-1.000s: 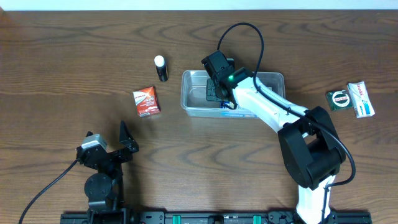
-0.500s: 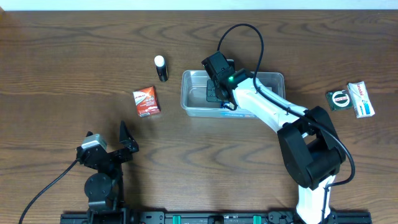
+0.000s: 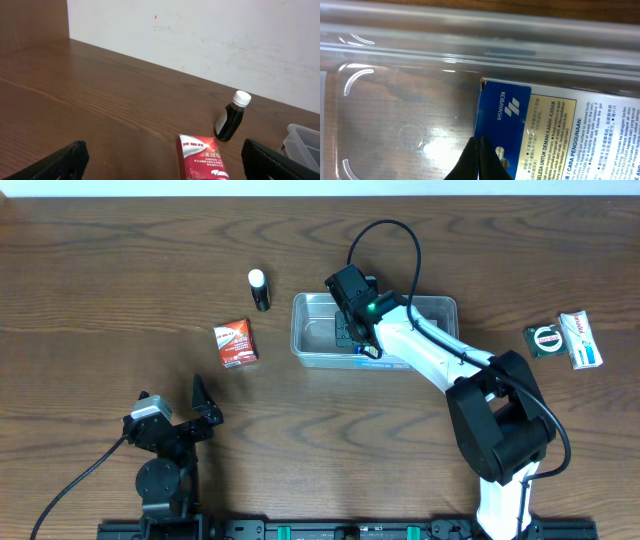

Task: Pack container
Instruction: 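Open the right gripper and press the box down inside the container, then raise the right gripper and move it right toward the Panadol box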

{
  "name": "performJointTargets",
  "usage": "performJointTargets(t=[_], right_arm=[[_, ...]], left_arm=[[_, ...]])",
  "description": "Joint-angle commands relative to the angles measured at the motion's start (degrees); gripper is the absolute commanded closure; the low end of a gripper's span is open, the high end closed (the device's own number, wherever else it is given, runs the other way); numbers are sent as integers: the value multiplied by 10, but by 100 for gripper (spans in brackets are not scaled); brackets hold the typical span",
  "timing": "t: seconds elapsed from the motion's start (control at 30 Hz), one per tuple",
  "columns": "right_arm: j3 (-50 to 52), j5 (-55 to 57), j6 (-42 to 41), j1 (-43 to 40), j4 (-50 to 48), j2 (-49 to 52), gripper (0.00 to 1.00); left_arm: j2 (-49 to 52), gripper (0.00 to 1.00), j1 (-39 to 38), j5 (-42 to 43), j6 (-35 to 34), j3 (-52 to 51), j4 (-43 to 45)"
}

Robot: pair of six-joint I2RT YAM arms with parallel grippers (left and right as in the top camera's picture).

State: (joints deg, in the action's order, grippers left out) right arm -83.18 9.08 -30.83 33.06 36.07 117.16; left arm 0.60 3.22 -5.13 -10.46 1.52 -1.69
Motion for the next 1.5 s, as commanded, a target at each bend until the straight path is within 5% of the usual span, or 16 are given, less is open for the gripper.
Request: performJointTargets(t=[0.0,0.83,1.07,1.47], right_arm=[[4,14,3,-1,1,5,99],[4,107,2,-2,45,5,99],[-11,55,14,-2,49,4,99],[-125,56,36,-42,201,-98,99]], left_arm=[[-4,2,1,-15,3,-13,-19],[-4,2,1,-15,3,-13,-19],[-4,2,1,-15,3,-13,-19],[-4,2,1,-15,3,-13,-19]])
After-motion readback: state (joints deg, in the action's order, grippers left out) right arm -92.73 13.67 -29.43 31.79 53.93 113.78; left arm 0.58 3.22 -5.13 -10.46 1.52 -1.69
